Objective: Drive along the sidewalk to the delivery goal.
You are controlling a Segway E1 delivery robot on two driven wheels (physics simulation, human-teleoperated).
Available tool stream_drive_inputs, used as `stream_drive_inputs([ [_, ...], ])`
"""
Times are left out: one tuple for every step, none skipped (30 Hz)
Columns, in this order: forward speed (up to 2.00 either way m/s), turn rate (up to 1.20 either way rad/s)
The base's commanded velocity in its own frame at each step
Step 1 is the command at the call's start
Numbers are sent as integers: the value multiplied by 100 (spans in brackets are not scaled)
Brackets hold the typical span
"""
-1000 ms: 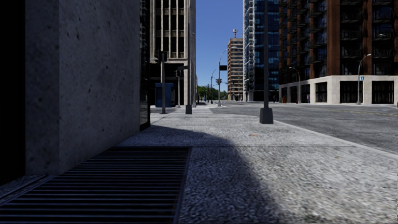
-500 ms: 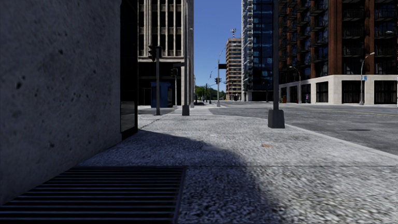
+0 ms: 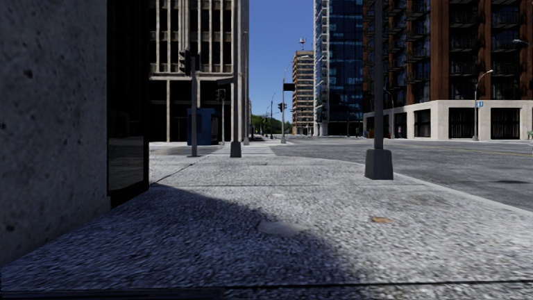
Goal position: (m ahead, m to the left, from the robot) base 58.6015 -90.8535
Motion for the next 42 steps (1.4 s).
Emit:
stream_drive_inputs([
  [200, -22],
  [200, -22],
  [200, -22],
  [200, -22],
  [200, -13],
  [200, 0],
  [200, 0],
  [200, 0],
  [200, 0],
  [200, 0],
  [200, 0],
  [200, 0],
  [200, 0],
  [200, 0],
  [200, 0],
  [200, 0],
  [200, 0],
  [200, 0],
  [200, 0],
  [200, 0],
  [200, 0],
  [200, 0],
  [200, 0],
  [200, 0],
  [200, 0],
  [200, 0],
  [200, 0],
  [200, 0],
  [200, 0],
  [200, 0],
  [200, 0],
  [200, 0],
  [200, 0],
  [200, 0],
  [200, 0],
  [200, 0],
  [200, 0],
  [200, 0],
  [200, 4],
  [200, 8],
  [200, 8],
  [200, 9],
])
